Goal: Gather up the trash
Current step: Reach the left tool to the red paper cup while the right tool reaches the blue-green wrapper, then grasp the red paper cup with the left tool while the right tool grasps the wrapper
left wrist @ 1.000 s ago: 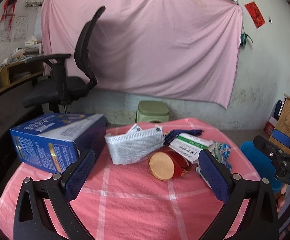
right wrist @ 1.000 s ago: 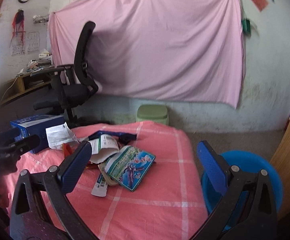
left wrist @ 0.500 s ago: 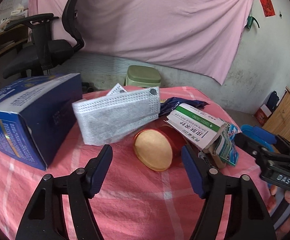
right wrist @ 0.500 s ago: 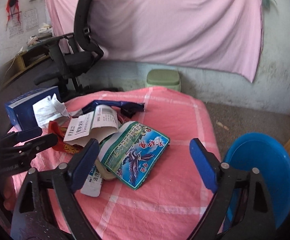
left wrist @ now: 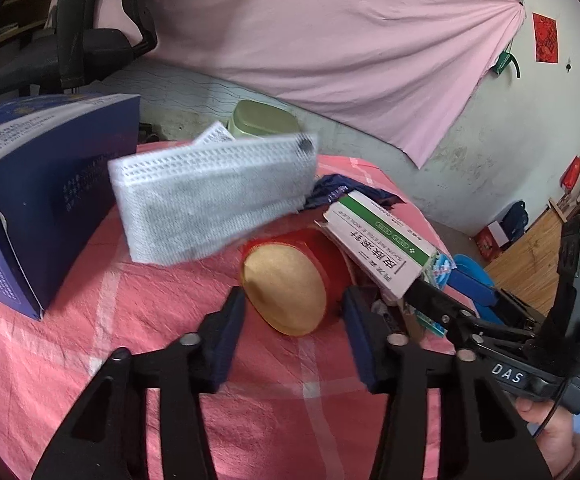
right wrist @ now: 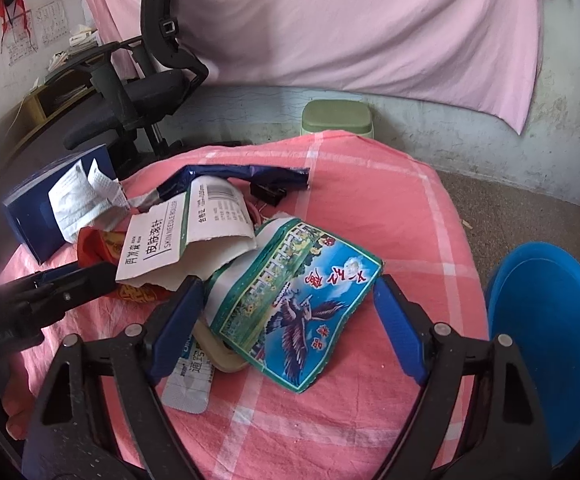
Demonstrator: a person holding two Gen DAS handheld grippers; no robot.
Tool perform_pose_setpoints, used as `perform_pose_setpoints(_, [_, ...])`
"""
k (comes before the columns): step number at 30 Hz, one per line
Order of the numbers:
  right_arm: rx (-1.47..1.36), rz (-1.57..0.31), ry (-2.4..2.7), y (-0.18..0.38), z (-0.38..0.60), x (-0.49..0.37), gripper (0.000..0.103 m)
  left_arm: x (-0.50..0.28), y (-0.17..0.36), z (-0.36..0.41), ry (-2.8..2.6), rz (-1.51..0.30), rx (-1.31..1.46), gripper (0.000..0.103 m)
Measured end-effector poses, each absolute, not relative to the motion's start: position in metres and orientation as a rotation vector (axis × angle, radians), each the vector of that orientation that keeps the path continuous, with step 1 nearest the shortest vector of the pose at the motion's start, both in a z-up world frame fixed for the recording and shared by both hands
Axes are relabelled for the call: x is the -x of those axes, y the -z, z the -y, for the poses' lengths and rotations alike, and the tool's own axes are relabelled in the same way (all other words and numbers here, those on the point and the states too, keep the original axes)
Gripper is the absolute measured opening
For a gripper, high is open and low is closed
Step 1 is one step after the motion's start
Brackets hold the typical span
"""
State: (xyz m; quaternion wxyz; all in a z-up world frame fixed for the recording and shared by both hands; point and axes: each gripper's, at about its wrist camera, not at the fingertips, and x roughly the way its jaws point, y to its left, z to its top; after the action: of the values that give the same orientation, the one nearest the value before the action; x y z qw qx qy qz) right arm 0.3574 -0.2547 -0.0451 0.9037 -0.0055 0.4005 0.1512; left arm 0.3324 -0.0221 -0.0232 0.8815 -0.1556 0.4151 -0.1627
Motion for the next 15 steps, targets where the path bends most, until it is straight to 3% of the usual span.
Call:
perform_pose_setpoints(9, [-0.025,-0.855,-0.346,0.045,0.257,-0.345,0.095,-0.322,0.020,0.016,0.322,-0.867,0.333,0.015])
perform_pose_setpoints(15, [-0.045,-0.841,-0.364,0.039,0.264,-0.316,0.094,-0.295,0.016,0.005,0.286,-0.850,0.325,0.015])
